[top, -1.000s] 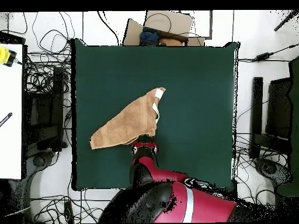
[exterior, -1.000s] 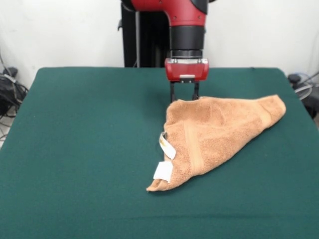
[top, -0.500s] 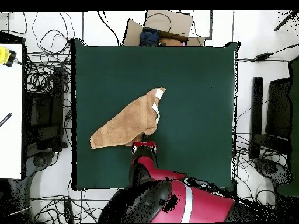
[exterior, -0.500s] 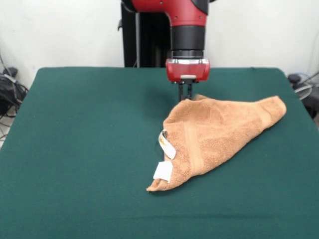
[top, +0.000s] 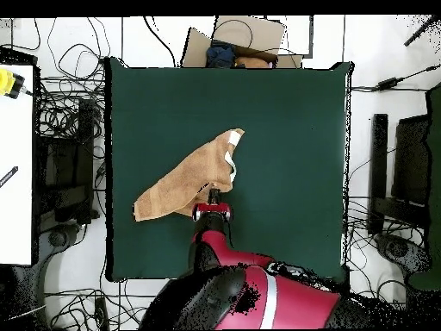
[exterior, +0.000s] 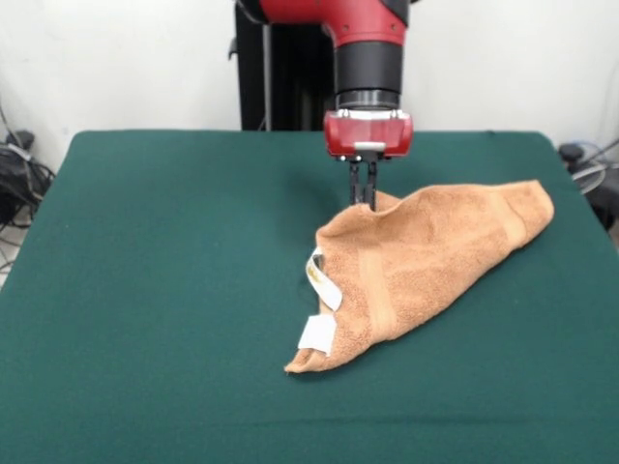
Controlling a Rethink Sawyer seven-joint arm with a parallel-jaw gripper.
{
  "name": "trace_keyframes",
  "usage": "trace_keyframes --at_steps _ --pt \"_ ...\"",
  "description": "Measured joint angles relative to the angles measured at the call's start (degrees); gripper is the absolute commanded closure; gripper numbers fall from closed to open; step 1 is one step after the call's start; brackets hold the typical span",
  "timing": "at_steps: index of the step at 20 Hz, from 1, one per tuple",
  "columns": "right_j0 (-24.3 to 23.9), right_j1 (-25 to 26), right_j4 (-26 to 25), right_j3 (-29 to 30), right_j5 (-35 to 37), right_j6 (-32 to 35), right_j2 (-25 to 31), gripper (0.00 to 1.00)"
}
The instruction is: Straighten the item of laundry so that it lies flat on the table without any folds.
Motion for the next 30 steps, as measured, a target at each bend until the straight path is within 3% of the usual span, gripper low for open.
trace_keyframes --at_steps 17,25,30 --pt "5.44 -2.14 1.74 -1.55 3.86 -0.01 -0.64 1.0" --pt "9.01 -4.83 6.9 -2.92 15.66 0.0 -3.04 1.0" --pt "10.91 -6.86 7.93 -5.44 27.41 0.0 -4.35 1.0"
